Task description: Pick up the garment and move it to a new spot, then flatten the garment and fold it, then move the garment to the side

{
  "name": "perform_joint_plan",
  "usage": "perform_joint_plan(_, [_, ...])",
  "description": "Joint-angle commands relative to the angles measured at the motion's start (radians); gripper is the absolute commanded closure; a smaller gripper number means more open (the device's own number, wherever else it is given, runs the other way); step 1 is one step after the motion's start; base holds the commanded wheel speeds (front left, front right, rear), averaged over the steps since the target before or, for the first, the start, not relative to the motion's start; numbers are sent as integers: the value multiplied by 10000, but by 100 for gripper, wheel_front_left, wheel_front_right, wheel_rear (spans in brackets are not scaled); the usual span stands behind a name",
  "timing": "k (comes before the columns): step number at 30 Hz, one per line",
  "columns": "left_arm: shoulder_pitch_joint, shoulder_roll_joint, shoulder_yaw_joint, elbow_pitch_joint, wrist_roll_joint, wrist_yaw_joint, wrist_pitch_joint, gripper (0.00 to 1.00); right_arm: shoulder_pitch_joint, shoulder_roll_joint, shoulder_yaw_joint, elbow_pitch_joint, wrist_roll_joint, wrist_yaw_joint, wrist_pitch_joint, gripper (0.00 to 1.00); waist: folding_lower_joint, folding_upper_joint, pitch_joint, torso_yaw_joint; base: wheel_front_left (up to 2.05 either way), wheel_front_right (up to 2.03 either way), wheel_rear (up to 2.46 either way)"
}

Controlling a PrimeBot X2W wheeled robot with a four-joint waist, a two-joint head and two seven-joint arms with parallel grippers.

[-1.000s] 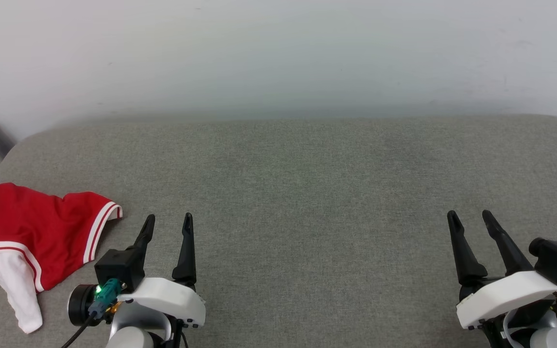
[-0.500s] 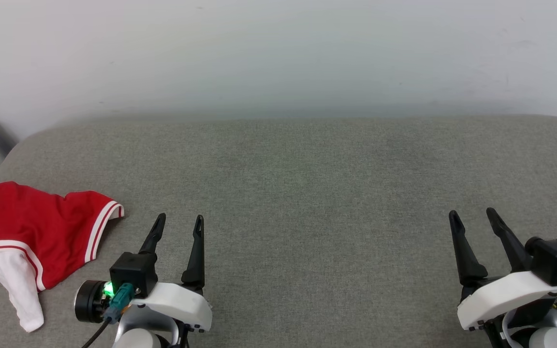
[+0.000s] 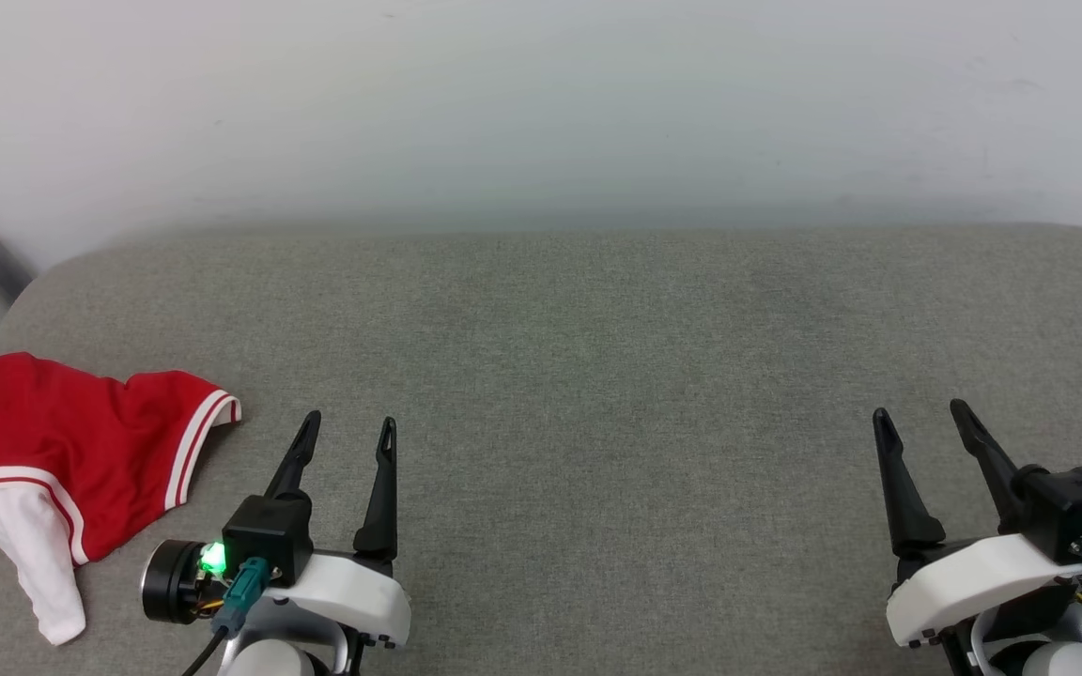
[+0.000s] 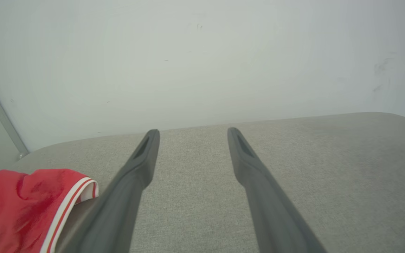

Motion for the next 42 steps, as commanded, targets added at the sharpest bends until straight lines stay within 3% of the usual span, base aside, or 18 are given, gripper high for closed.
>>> perform_joint_plan(1, [36, -17, 65, 23, 242, -49, -87, 0, 41, 33, -19, -123, -192, -3, -52, 0, 0, 0, 0, -3, 0, 0, 0])
perform_joint_plan(30, [55, -485, 690, 655, 695, -668, -188, 0, 262, 213, -319, -144, -240, -3, -245, 0, 0, 0, -105, 144, 0, 0, 0])
perform_joint_plan(35, [-105, -560, 734, 754, 681, -685, -188, 0, 285, 214, -287, -243, -300, -3, -225, 0, 0, 0, -148, 514, 0, 0, 0])
perform_joint_plan(42, [-46, -614, 1052, 697, 457, -710, -188, 0, 295, 212, -36, -334, -311, -3, -117, 0, 0, 0, -195, 1591, 0, 0, 0])
